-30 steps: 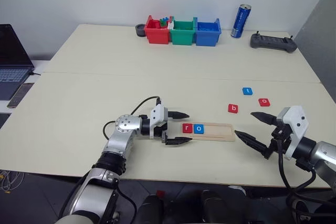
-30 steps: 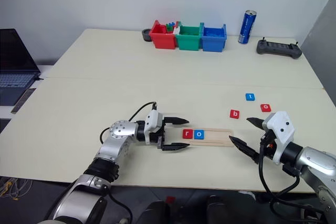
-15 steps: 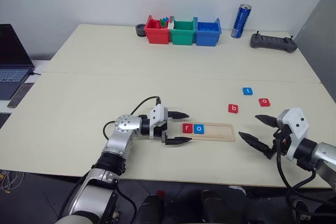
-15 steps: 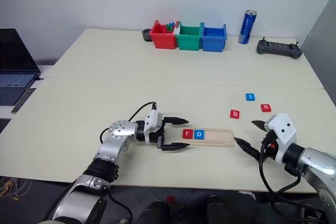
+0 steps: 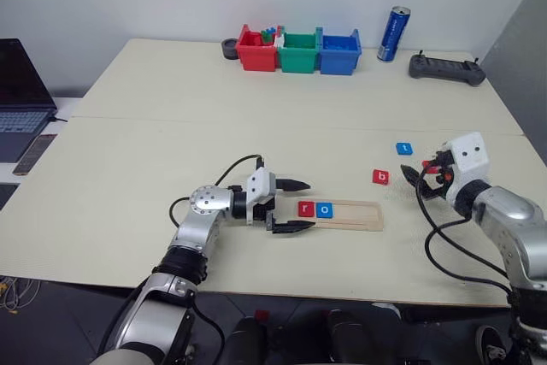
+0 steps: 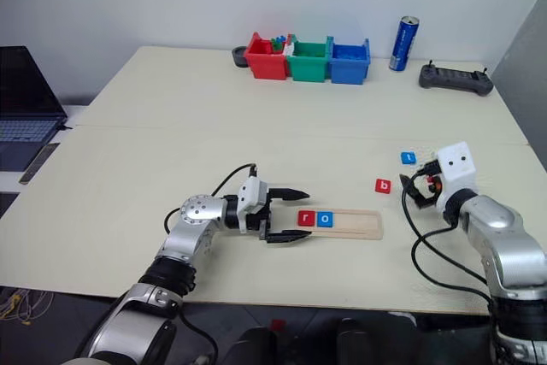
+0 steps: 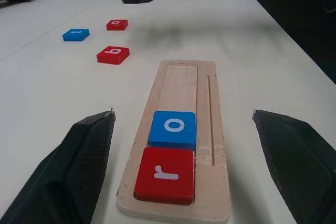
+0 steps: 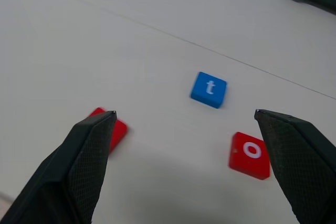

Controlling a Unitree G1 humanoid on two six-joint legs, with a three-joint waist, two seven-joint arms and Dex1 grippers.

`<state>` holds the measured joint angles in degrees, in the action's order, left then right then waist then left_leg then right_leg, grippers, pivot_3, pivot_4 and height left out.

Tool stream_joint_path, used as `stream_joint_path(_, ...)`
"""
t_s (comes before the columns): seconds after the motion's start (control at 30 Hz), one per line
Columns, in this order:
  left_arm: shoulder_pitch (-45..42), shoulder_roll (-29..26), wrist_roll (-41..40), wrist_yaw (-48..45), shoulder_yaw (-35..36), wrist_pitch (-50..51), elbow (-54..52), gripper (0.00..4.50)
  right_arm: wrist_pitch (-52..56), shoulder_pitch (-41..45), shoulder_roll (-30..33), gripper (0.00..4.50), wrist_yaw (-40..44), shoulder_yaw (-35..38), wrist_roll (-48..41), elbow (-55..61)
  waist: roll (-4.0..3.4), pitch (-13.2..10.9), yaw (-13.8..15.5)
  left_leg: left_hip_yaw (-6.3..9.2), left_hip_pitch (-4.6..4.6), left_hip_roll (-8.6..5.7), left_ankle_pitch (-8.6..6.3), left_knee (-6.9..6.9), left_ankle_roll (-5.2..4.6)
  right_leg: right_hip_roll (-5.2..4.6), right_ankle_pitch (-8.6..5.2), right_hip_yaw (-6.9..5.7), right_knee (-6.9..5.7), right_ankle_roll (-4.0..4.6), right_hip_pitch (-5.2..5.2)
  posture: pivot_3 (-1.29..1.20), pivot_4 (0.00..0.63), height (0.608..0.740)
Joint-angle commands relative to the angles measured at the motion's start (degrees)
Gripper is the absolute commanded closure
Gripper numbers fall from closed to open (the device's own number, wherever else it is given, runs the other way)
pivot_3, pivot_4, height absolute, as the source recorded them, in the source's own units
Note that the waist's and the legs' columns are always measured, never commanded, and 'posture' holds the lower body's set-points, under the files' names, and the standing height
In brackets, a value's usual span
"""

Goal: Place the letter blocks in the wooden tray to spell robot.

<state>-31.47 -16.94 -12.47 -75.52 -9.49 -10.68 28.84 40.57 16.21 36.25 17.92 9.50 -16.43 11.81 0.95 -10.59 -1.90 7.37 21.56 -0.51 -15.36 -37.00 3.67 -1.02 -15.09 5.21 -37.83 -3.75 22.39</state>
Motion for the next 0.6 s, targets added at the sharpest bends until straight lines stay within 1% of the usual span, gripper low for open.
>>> stream_joint_path(0.03,-0.3,0.5,-0.3,-0.1,-0.6,-1.0,-1.7,0.05,-0.7,2.0,-0.9,0.0,-2.1,0.6,2.2,-1.4,0.0,0.0,0.0,0.0,0.0,0.0,0.0,0.01,0.0,0.0,0.0,0.0,0.0,0.0,0.01,0.0,0.15,0.74)
stream_joint_path(0.33,-0.7,0.5,-0.5,-0.5,-0.6,-1.1,-1.6,0.05,0.9,4.0,-3.2,0.0,-3.6,1.4,3.0,-3.6,-0.02,0.0,-0.1,-0.01,0.0,0.0,0.0,0.0,0.0,0.01,0.0,0.01,-0.05,0.0,0.03,0.0,0.15,0.74)
stream_joint_path(0.47,-0.6,0.3,-0.4,-0.8,-0.6,-1.3,-1.7,0.05,6.8,4.6,-7.1,0.0,-5.9,2.0,0.4,0.6,-0.03,0.0,-0.2,-0.01,0.0,0.01,0.0,0.0,0.0,0.01,0.0,0.02,-0.06,0.0,0.03,0.0,0.15,0.74)
stream_joint_path(0.6,-0.2,0.2,-0.4,-1.1,-0.8,-1.4,-2.2,0.05,14.1,3.6,-11.3,0.0,-7.8,-0.1,-0.3,5.9,-0.04,0.0,-0.3,0.0,0.02,0.02,0.0,0.01,0.0,0.03,0.0,0.03,-0.08,0.0,0.07,0.0,0.15,0.74)
